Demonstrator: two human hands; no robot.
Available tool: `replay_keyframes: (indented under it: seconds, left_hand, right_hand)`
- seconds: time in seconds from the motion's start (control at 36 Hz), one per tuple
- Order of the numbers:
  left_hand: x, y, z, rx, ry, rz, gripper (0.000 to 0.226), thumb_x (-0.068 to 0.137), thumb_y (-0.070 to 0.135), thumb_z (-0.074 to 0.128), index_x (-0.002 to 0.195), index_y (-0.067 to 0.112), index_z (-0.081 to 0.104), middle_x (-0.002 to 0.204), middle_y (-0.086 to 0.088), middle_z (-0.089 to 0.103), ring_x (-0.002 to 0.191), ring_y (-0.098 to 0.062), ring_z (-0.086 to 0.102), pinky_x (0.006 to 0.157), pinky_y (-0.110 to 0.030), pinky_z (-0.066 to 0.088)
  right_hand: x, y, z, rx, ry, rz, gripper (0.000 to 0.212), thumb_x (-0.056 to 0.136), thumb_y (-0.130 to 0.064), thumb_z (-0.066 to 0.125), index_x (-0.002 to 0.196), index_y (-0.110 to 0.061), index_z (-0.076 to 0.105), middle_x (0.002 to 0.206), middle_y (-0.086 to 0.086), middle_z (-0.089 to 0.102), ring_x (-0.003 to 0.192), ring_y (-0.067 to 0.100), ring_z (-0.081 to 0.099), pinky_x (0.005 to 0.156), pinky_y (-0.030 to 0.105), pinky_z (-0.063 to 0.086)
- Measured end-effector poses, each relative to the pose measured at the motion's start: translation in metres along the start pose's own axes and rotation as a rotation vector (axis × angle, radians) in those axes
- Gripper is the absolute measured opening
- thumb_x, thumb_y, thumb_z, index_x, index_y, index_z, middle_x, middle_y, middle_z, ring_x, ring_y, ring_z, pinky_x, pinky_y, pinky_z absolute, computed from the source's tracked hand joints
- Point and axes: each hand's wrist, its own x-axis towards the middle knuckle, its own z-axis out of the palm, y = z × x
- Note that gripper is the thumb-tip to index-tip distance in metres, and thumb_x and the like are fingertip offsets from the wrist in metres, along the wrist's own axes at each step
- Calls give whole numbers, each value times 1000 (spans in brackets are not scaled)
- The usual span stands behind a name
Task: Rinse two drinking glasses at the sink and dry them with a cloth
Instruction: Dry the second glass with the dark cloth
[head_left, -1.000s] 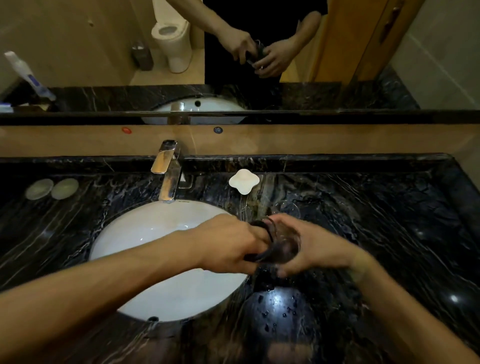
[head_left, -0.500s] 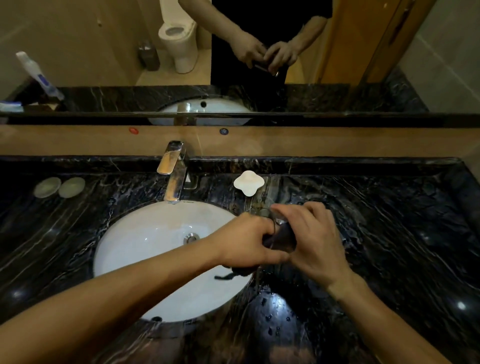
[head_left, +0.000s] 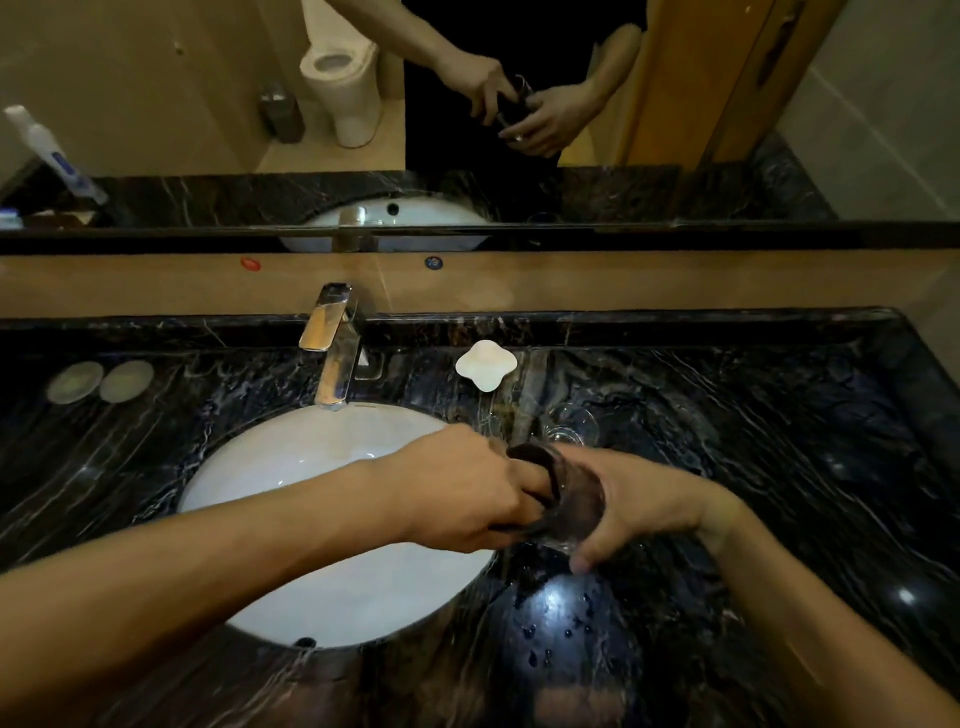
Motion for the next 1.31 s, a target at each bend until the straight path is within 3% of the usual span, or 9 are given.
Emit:
replay_keyframes:
  seconds: [0.14, 0.28, 0.47, 0.58, 0.69, 0.78, 0.86, 1.08, 1.31]
  left_hand:
    - [1, -7, 4, 2, 42, -79, 24, 93, 36, 55, 112, 26, 66, 123, 6, 59, 83, -33, 62, 57, -35, 45]
    - [9, 2, 26, -117, 60, -304, 38, 95, 57, 47, 123, 35, 62, 124, 13, 58, 98, -19, 63, 72, -34, 52]
    - [17, 12, 38, -1139, 275, -714, 28, 78, 38, 81, 73, 14, 66, 58, 6, 59, 53, -6, 53, 54, -24, 42]
    - [11, 9, 31, -993, 254, -642, 31, 83, 35, 76, 73, 10, 61, 63, 4, 58, 56, -8, 52, 56, -28, 43]
    - [1, 2, 17, -312, 67, -341, 28, 94, 48, 58, 98, 22, 67, 106, 8, 61, 84, -21, 61, 64, -35, 47]
    - [-2, -2, 7, -73, 34, -146, 31, 98, 48, 42, 108, 28, 64, 121, 9, 59, 89, -27, 62, 58, -33, 42]
    - [-2, -2, 1, 45, 63, -33, 34, 99, 42, 36, 110, 29, 65, 120, 7, 61, 84, -28, 63, 53, -30, 39]
    - [10, -3, 10, -78, 75, -306, 41, 87, 34, 54, 128, 40, 59, 133, 16, 58, 96, -25, 63, 59, -29, 35]
    - [16, 0, 6, -858, -11, -486, 17, 81, 26, 78, 92, 24, 65, 87, 10, 68, 75, -8, 62, 74, -29, 53]
  right_hand:
    - [3, 12, 15, -157, 347, -73, 72, 59, -13, 89, 118, -36, 56, 101, -22, 69, 90, -3, 64, 77, 14, 48]
    - [5, 15, 28, -572, 627, -159, 76, 59, -47, 78, 129, -40, 48, 115, -19, 60, 103, 6, 57, 83, 22, 47]
    - [13, 28, 47, -929, 952, -196, 75, 57, -18, 78, 130, -11, 62, 116, 11, 65, 99, 33, 62, 70, 41, 47]
    - [15, 22, 49, -821, 910, -213, 74, 64, -28, 76, 134, -19, 57, 119, 4, 63, 103, 26, 59, 79, 39, 50]
    - [10, 7, 28, -429, 538, -72, 89, 59, -49, 84, 136, -50, 40, 124, -19, 62, 110, 1, 58, 92, 26, 50]
    - [6, 2, 3, -159, 184, -17, 92, 55, -22, 94, 129, -47, 47, 120, -21, 64, 112, -2, 60, 96, 18, 47]
    - [6, -3, -6, -65, 56, -21, 85, 57, -4, 91, 127, -34, 53, 122, -8, 66, 114, 12, 62, 100, 28, 48]
    - [8, 3, 19, -710, 622, -186, 78, 58, -37, 82, 129, -37, 49, 113, -18, 60, 100, 8, 54, 77, 20, 42]
    - [12, 12, 40, -1023, 892, -324, 63, 69, -34, 81, 125, -12, 64, 114, 7, 66, 99, 31, 62, 67, 40, 42]
